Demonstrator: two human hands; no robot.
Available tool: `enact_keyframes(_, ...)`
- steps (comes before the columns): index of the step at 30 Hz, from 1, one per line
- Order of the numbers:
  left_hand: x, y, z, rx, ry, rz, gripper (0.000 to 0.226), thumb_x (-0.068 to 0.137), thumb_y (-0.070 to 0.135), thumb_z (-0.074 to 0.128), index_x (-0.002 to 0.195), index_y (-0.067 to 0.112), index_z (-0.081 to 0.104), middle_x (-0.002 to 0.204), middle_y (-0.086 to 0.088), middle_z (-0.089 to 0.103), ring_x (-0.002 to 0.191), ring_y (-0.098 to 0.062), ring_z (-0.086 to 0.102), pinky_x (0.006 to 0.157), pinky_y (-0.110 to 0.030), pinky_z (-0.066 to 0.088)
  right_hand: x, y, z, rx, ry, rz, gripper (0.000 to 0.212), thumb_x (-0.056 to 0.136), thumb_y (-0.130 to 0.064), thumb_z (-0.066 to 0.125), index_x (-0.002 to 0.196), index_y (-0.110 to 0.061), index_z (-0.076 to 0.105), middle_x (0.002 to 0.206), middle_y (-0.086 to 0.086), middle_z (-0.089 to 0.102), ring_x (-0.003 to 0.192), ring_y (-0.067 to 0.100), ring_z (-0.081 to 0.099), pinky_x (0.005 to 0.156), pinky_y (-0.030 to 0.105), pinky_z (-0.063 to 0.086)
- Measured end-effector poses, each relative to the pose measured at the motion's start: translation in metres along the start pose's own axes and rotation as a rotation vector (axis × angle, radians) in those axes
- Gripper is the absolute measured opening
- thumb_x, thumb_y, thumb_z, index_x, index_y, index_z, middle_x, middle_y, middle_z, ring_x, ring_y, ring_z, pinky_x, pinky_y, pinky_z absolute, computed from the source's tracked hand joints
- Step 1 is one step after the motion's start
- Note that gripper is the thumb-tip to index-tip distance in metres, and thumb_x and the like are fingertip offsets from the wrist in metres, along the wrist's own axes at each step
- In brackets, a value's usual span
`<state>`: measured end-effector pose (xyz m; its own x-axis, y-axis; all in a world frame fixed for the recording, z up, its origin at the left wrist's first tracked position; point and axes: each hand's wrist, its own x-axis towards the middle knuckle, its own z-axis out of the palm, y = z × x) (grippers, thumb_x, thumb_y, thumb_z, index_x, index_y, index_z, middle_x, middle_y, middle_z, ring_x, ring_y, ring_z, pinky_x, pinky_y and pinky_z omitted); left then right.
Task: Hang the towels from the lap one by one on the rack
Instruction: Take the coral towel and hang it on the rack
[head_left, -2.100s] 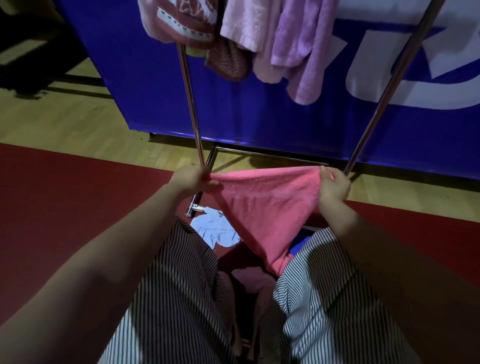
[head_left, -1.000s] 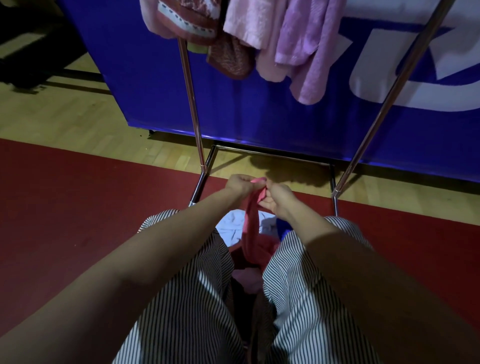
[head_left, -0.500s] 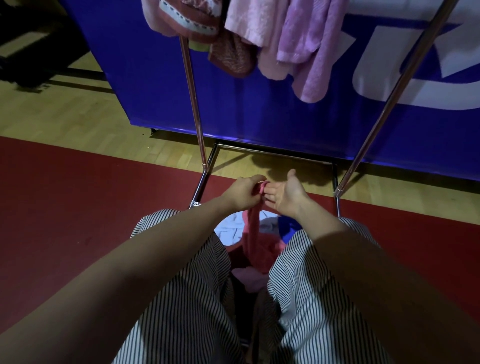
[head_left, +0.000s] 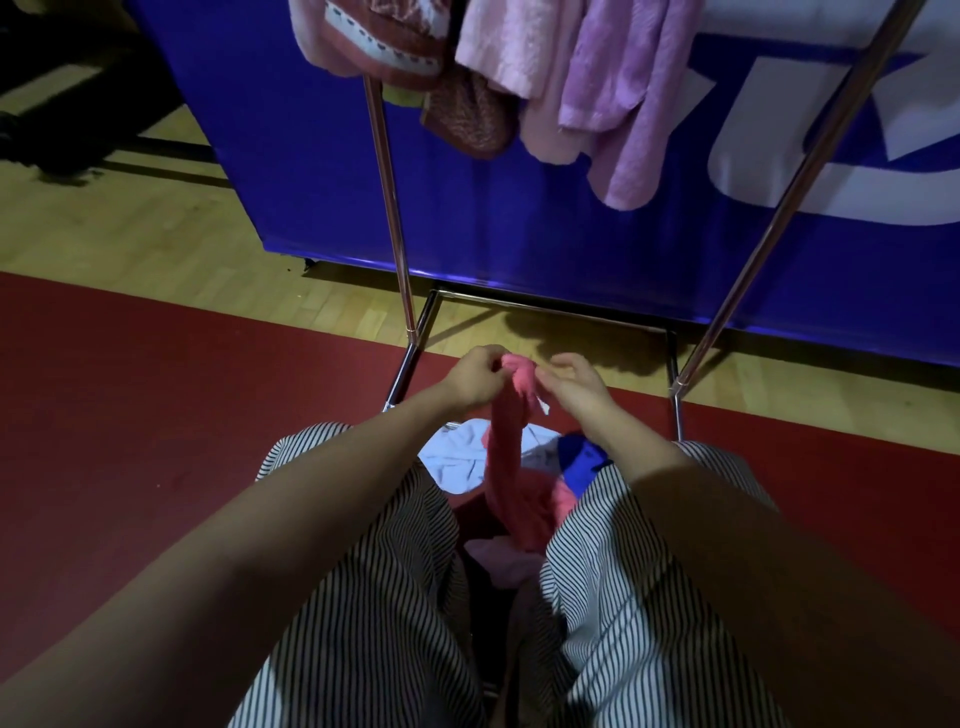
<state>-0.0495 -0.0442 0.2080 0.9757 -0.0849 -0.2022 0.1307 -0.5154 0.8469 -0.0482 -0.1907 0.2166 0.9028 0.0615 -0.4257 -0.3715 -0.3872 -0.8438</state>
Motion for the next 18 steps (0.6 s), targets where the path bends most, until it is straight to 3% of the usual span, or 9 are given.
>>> enact_keyframes(3, -0.008, 0.003, -0.010, -0.216, -0.190, 0.013, 0.018, 0.093, -0.006, 0.045, 0.085, 0.006, 0.056, 0.073, -0.003, 0.055, 0.063, -0.005, 0.052, 0.060, -0.010, 0.044, 0.005, 0.007, -0.007, -0.291, -0.109, -0.127, 0.055, 0.084, -0.037, 0.064, 0.135, -0.031, 0.043, 0.141, 0.004, 0.035, 0.131, 0.022, 0.032, 0.105, 0.036, 0.034)
enact_keyframes(4, -0.010, 0.002, -0.012, -0.252, -0.244, 0.014, 0.020, 0.094, -0.006, 0.044, 0.085, 0.007, 0.055, 0.075, -0.005, 0.055, 0.062, -0.003, 0.055, 0.063, -0.012, 0.047, 0.007, 0.009, -0.009, -0.309, -0.177, -0.143, 0.051, 0.081, -0.042, 0.066, 0.128, -0.035, 0.050, 0.138, 0.003, 0.037, 0.130, 0.016, 0.036, 0.104, 0.039, 0.038)
enact_keyframes(6, -0.014, 0.000, -0.018, -0.268, -0.340, 0.022, 0.020, 0.095, -0.005, 0.042, 0.086, 0.008, 0.055, 0.078, -0.007, 0.056, 0.062, -0.001, 0.058, 0.066, -0.015, 0.050, 0.008, 0.011, -0.014, -0.290, -0.296, -0.143, 0.036, 0.075, -0.043, 0.071, 0.107, -0.032, 0.062, 0.117, 0.007, 0.054, 0.096, 0.002, 0.060, 0.076, 0.030, 0.053)
enact_keyframes(8, -0.016, -0.001, -0.024, -0.255, -0.403, 0.028, 0.019, 0.096, -0.004, 0.041, 0.091, 0.009, 0.054, 0.082, -0.005, 0.056, 0.068, -0.006, 0.058, 0.068, -0.018, 0.051, 0.004, 0.009, -0.017, -0.321, -0.394, -0.132, 0.018, 0.079, -0.031, 0.071, 0.094, -0.023, 0.065, 0.093, 0.003, 0.065, 0.073, 0.007, 0.062, 0.065, 0.024, 0.050)
enact_keyframes(11, -0.017, -0.005, -0.029, -0.261, -0.430, 0.029, 0.019, 0.095, -0.005, 0.041, 0.109, 0.004, 0.051, 0.088, -0.003, 0.057, 0.076, -0.009, 0.057, 0.068, -0.019, 0.052, 0.001, 0.009, -0.017, -0.367, -0.450, -0.148, 0.011, 0.084, -0.019, 0.067, 0.095, -0.015, 0.067, 0.087, 0.002, 0.067, 0.079, 0.015, 0.062, 0.072, 0.028, 0.049)
enact_keyframes(13, -0.015, -0.006, -0.030, -0.237, -0.427, 0.041, 0.024, 0.092, -0.006, 0.046, 0.115, 0.003, 0.052, 0.091, -0.003, 0.058, 0.078, -0.009, 0.058, 0.069, -0.018, 0.052, -0.002, 0.007, -0.015, -0.362, -0.404, -0.171, 0.017, 0.087, -0.016, 0.063, 0.102, -0.008, 0.067, 0.088, 0.004, 0.064, 0.081, 0.015, 0.059, 0.069, 0.025, 0.046)
enact_keyframes(16, -0.015, -0.002, -0.030, -0.177, -0.422, 0.054, 0.023, 0.088, -0.002, 0.058, 0.110, 0.003, 0.057, 0.089, -0.003, 0.061, 0.079, -0.008, 0.060, 0.070, -0.016, 0.052, 0.000, 0.006, -0.013, -0.370, -0.345, -0.193, 0.016, 0.089, -0.011, 0.058, 0.102, -0.005, 0.066, 0.082, 0.003, 0.059, 0.076, 0.017, 0.052, 0.061, 0.023, 0.037)
enact_keyframes(18, -0.016, -0.001, -0.029, -0.170, -0.399, 0.071, 0.019, 0.087, 0.000, 0.060, 0.106, -0.002, 0.060, 0.085, -0.003, 0.062, 0.074, -0.003, 0.061, 0.068, -0.013, 0.051, 0.000, 0.007, -0.013, -0.382, -0.338, -0.185, 0.012, 0.091, -0.012, 0.055, 0.093, -0.011, 0.067, 0.082, 0.003, 0.059, 0.079, 0.019, 0.052, 0.062, 0.026, 0.037)
